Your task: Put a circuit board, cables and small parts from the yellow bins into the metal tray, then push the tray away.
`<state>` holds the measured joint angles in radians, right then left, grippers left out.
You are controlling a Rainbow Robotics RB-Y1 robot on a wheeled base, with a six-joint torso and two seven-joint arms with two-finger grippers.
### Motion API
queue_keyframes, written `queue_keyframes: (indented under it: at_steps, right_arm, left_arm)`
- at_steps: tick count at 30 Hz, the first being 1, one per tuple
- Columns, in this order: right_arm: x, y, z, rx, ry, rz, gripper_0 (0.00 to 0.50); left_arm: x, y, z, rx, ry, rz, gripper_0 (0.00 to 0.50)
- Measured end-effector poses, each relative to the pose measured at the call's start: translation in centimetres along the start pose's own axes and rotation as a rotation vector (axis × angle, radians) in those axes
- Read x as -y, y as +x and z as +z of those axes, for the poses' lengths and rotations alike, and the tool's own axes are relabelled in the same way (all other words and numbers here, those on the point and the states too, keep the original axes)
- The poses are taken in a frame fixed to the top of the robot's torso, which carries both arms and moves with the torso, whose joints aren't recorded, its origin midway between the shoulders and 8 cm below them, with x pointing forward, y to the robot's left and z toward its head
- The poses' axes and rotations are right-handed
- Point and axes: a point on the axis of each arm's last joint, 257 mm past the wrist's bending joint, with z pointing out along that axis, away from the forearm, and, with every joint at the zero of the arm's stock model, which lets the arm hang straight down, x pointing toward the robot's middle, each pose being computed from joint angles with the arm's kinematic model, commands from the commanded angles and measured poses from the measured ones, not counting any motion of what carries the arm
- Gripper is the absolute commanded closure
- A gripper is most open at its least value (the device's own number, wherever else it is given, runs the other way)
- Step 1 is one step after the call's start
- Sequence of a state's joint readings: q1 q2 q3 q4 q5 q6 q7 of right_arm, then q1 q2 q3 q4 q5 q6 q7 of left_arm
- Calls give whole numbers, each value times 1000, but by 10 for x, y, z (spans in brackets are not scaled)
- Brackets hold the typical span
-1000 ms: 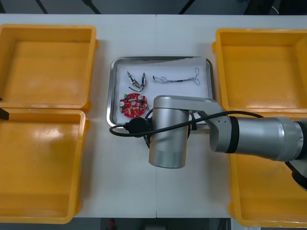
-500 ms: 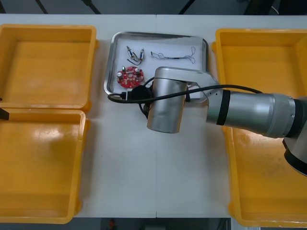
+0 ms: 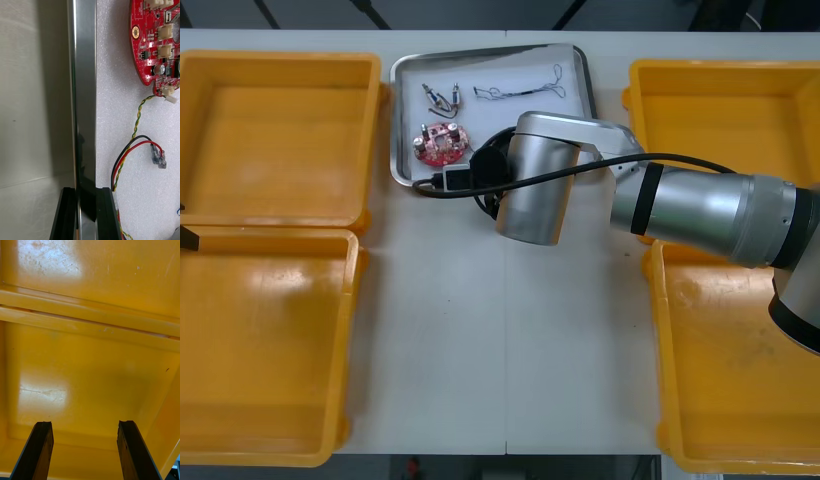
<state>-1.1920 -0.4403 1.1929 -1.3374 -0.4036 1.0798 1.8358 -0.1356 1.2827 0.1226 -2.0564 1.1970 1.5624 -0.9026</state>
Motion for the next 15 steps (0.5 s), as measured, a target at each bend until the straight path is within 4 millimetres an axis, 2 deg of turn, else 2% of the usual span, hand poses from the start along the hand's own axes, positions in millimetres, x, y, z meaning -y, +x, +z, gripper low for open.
queue_keyframes:
  at_steps: [9,15]
  right_arm:
    - [27,7,14,15,47,27,500]
    - [35,13,18,0,57,35,500]
  left_arm:
    - [0,0,0,0,0,0,0]
    - [0,0,0,0,0,0,0]
